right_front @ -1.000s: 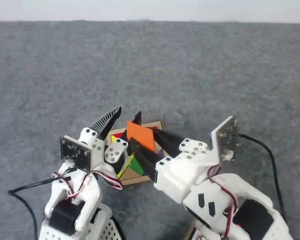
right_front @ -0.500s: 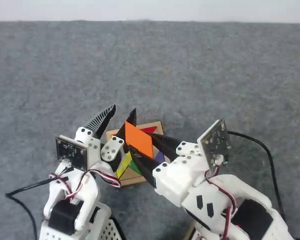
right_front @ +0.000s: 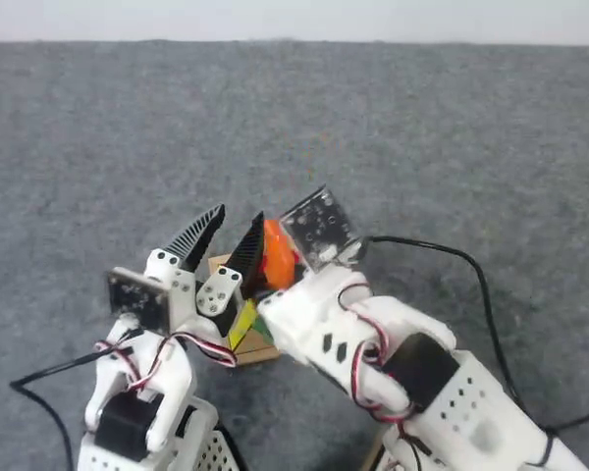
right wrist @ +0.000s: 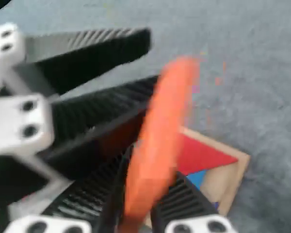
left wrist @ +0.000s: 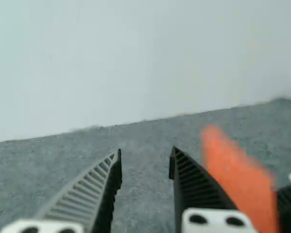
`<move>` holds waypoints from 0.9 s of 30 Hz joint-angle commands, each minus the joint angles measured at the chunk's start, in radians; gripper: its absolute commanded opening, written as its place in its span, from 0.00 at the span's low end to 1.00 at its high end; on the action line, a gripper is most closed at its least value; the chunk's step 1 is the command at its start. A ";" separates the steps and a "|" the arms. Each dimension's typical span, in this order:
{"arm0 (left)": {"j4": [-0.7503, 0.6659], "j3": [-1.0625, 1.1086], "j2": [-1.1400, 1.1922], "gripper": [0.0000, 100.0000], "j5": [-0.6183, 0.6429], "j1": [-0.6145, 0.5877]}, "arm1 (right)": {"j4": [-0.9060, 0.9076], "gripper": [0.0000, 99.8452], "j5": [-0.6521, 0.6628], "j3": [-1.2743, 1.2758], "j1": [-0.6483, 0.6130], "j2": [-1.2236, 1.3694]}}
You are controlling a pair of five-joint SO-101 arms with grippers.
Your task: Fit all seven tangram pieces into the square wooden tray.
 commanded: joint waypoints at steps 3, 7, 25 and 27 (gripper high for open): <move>-0.018 -0.027 -0.006 0.16 -0.006 -0.008 | -0.033 0.01 0.055 -0.089 0.185 0.013; -0.011 -0.028 -0.006 0.16 -0.005 -0.058 | -0.021 0.01 0.058 -0.117 0.280 0.016; 0.091 0.019 0.235 0.16 -0.110 -0.341 | 0.329 0.20 0.078 -0.334 0.552 0.372; 0.083 -0.012 0.338 0.15 -0.127 -0.341 | 0.286 0.19 -0.051 -0.307 0.550 0.453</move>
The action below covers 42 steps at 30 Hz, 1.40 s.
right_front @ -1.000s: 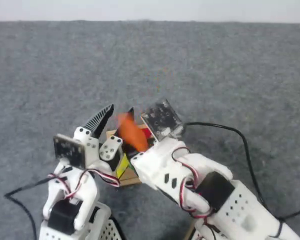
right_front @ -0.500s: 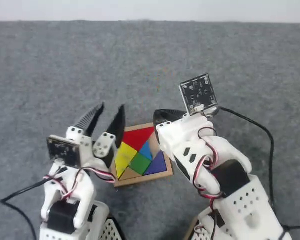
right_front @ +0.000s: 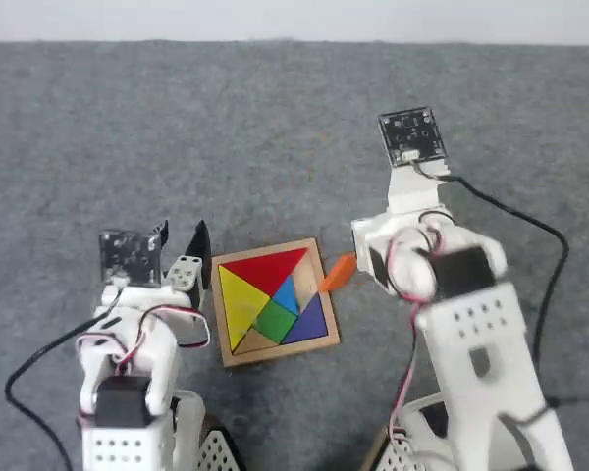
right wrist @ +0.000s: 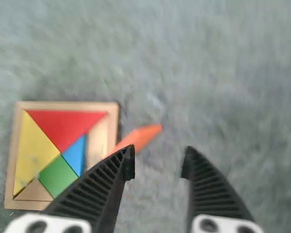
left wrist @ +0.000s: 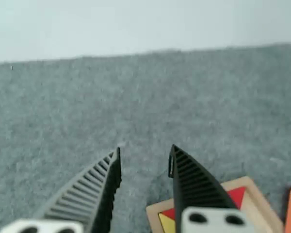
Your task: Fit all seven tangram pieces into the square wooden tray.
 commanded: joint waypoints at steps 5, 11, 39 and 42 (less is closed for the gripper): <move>-0.043 -0.096 0.298 0.12 -0.084 0.003 | -0.214 0.18 -0.460 0.003 0.018 0.302; -0.071 -0.050 0.305 0.12 -0.103 -0.005 | -0.269 0.18 -0.681 -0.052 -0.021 0.496; -0.121 -0.007 0.305 0.12 -0.104 -0.005 | -0.266 0.18 -0.440 -0.213 -0.151 0.883; -0.121 0.001 0.305 0.12 -0.137 -0.005 | -0.213 0.18 -0.437 -0.273 -0.148 0.931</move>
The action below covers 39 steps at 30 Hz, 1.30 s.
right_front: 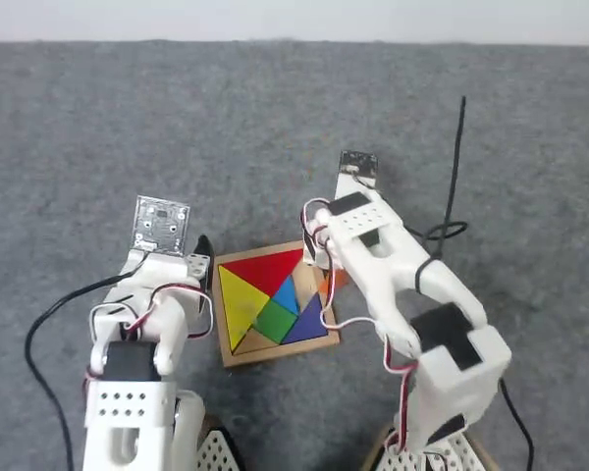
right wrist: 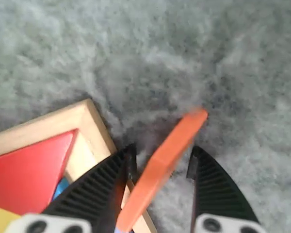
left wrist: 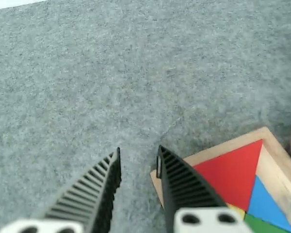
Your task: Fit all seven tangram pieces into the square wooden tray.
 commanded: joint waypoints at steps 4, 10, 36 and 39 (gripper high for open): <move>-0.026 -0.004 0.006 0.12 -0.038 -0.005 | 0.186 0.11 0.020 -0.180 -0.007 0.021; -0.026 -0.004 0.006 0.12 -0.038 -0.005 | 0.254 0.07 0.048 -0.207 -0.005 0.021; 0.031 0.024 0.006 0.11 -0.120 -0.236 | 0.476 0.01 0.338 -0.483 -0.151 0.108; 0.044 0.031 0.009 0.11 -0.147 -0.299 | 0.466 0.01 0.397 -0.500 -0.170 0.176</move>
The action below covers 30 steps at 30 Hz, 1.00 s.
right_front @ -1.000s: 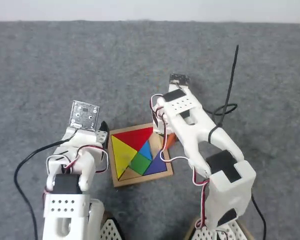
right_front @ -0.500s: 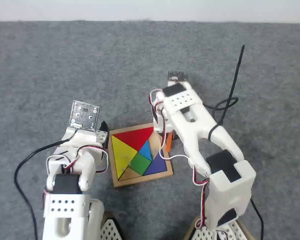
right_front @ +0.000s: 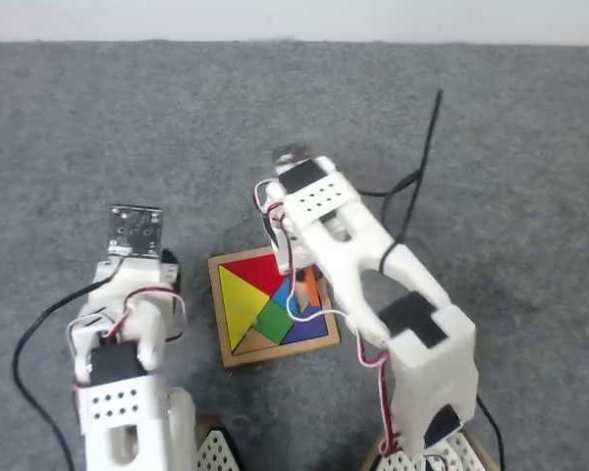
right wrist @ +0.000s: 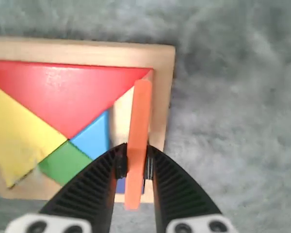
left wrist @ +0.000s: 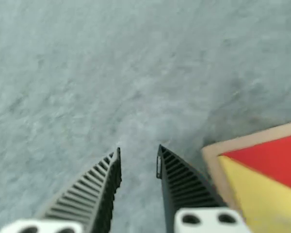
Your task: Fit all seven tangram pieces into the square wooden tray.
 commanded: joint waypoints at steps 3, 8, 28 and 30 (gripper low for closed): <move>0.011 0.019 0.006 0.11 -0.037 -0.077 | -0.008 0.01 0.072 -0.078 -0.041 0.048; 0.011 0.027 0.006 0.11 -0.058 -0.078 | -0.007 0.03 0.074 -0.081 -0.042 0.062; 0.012 0.028 0.006 0.11 -0.058 -0.075 | 0.070 0.35 0.072 -0.170 -0.088 0.061; 0.014 0.028 0.006 0.11 -0.058 -0.075 | 0.074 0.33 0.072 -0.184 -0.099 0.065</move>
